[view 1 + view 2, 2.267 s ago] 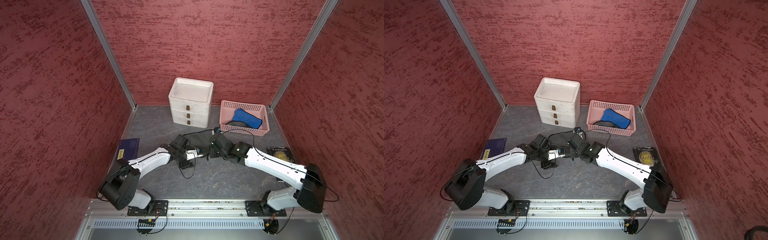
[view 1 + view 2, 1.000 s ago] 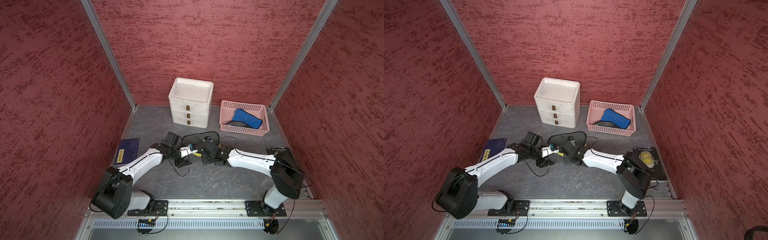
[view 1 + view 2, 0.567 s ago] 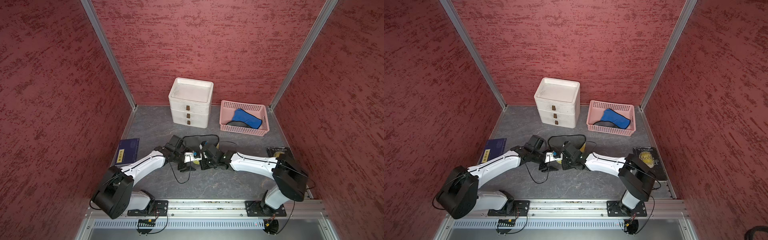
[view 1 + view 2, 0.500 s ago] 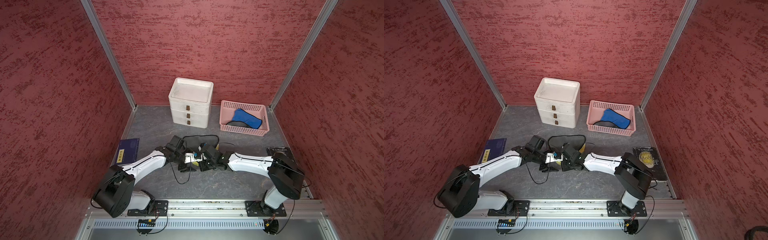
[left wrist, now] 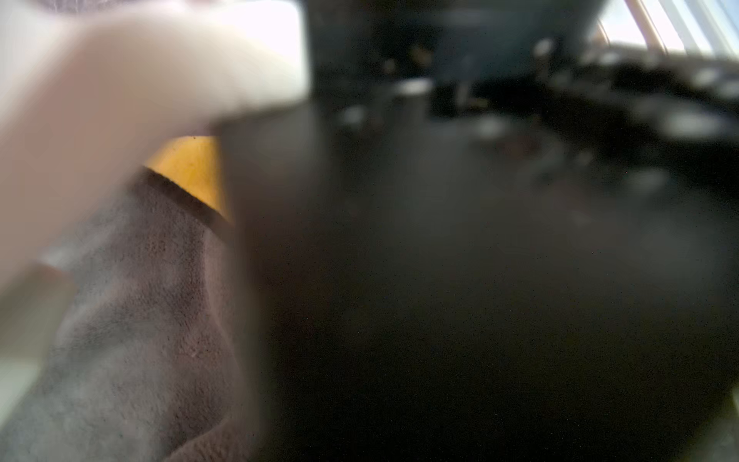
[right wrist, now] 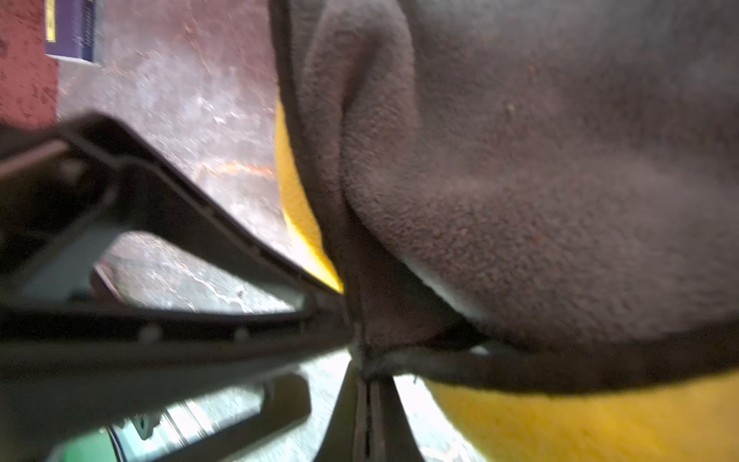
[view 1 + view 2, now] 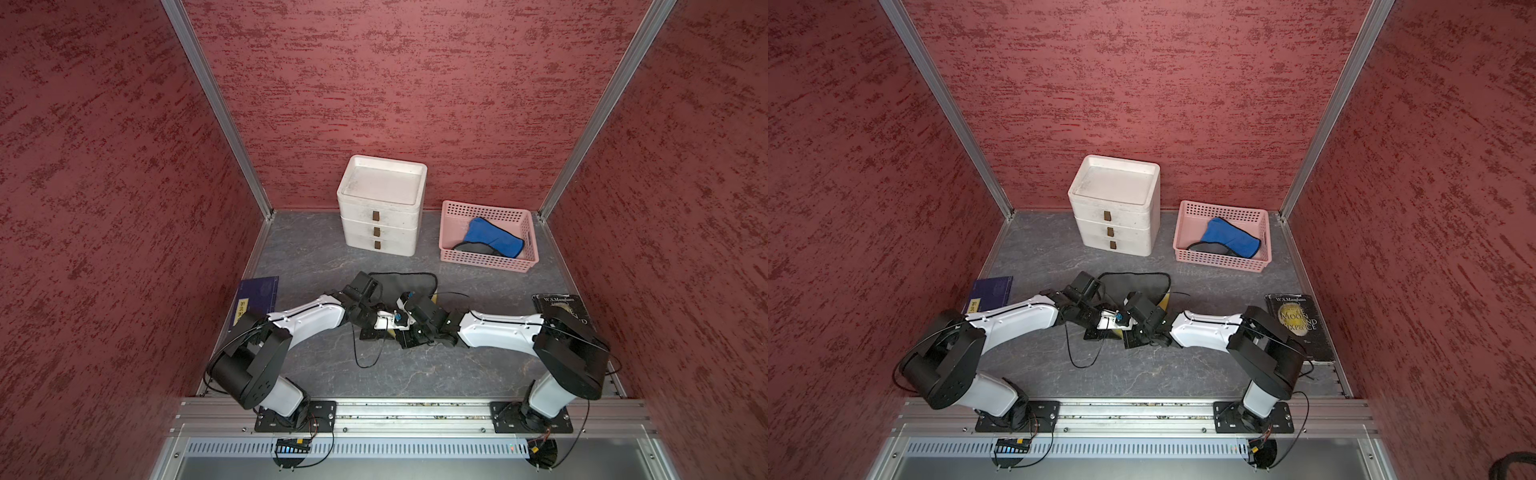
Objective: Fold the square dishcloth
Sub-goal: Flatten out the cleaning item at the center of the board.
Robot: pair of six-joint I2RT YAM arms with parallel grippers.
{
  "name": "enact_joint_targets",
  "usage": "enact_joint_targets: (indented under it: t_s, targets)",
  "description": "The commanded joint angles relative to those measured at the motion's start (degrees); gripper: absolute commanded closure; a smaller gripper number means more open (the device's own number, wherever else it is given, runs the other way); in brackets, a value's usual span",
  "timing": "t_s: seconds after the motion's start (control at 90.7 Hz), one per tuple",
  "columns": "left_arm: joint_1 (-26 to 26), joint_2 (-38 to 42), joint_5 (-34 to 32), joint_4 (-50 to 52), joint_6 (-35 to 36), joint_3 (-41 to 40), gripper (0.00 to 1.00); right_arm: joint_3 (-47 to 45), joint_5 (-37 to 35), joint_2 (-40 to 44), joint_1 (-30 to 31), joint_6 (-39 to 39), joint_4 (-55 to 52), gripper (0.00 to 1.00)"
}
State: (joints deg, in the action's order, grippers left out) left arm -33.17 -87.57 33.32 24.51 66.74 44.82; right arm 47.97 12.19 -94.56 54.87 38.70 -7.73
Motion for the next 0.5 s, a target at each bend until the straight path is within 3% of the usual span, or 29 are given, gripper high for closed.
enact_joint_targets:
  t_s: [0.0,0.055,0.209,0.32,0.419,0.485]
  targets:
    - [0.0,-1.8,-4.6,1.4,2.5,0.6,0.89,-1.0,0.4,3.3,-0.1,0.6,3.1,1.0]
    - [0.2,-2.1,-6.0,1.3,2.8,0.3,1.0,-1.6,0.4,3.8,-0.6,0.8,3.1,1.0]
    - [0.4,-1.5,-7.0,-0.7,2.1,-1.3,1.0,-3.1,1.1,4.3,-1.4,1.2,4.0,0.92]
    - [0.9,-0.2,-7.7,-0.4,2.1,-2.0,1.0,-4.8,0.3,5.8,-1.9,1.6,4.2,0.76]
    - [2.0,1.1,-8.7,0.1,2.5,-2.8,1.0,-6.5,-0.4,7.9,-2.8,2.0,3.9,0.47]
    - [3.1,1.9,-9.3,0.2,3.2,-3.5,1.0,-7.2,-1.2,8.9,-3.4,2.2,3.3,0.39]
